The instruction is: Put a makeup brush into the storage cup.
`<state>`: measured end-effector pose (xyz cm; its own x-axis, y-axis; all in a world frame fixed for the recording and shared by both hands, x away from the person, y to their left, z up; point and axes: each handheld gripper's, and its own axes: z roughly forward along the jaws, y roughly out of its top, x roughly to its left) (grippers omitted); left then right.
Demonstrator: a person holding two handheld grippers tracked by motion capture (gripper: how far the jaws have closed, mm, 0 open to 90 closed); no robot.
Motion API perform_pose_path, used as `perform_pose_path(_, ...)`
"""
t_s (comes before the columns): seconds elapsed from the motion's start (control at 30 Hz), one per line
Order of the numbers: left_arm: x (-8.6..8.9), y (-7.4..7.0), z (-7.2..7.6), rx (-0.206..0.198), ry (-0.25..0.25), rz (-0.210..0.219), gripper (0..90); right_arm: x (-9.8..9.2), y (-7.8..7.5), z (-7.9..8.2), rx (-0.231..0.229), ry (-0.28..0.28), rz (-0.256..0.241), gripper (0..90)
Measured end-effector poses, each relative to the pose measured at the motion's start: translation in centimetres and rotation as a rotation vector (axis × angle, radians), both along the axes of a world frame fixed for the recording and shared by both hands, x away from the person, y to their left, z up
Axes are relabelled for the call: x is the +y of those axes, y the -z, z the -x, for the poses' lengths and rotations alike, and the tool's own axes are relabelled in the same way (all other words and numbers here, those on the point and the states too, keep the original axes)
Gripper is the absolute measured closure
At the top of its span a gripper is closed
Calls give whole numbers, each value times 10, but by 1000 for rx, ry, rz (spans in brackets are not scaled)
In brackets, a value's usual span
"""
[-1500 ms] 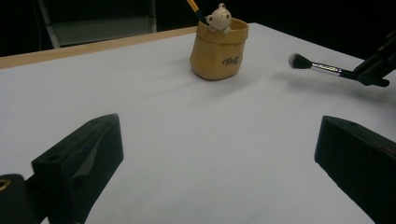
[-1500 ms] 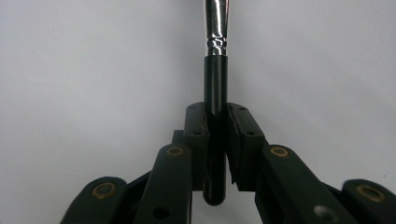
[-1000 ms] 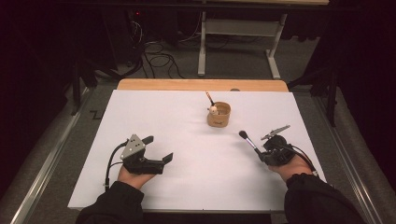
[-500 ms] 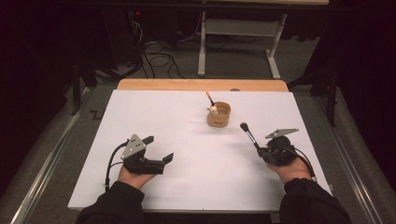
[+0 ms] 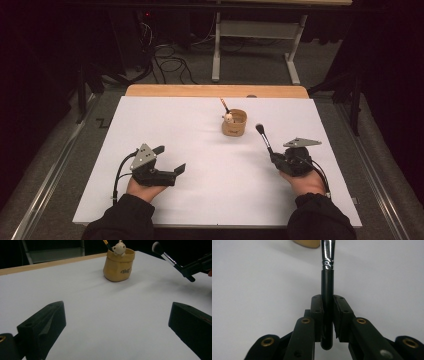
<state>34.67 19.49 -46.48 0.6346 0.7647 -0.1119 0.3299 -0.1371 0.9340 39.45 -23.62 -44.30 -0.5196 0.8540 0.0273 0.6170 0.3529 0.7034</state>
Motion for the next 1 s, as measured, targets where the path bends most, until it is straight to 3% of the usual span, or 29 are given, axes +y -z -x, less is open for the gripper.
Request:
perform_pose_path(0.07,0,0,0,2,0,-4,18,-3,5,2,-28,12,-66,809)
perform_pose_path(0.2,0,1,-1,7,-1,-7,19,-8,10,5,-53,28,-118,809)
perform_pose_path(0.23,-1,2,-1,8,0,-11,19,-11,16,9,-84,42,-145,809)
perform_pose_path(0.33,-2,2,-2,14,1,1,18,-14,22,9,-70,47,-200,809)
perform_pose_path(0.43,-2,3,-3,19,0,-6,18,-8,21,12,-99,25,-161,809)
perform_pose_path(0.73,-3,4,-4,29,-8,-10,19,-10,19,12,-134,3,-183,809)
perform_pose_path(1.0,-3,5,-4,38,-7,-6,18,-10,18,14,-196,-11,-191,809)
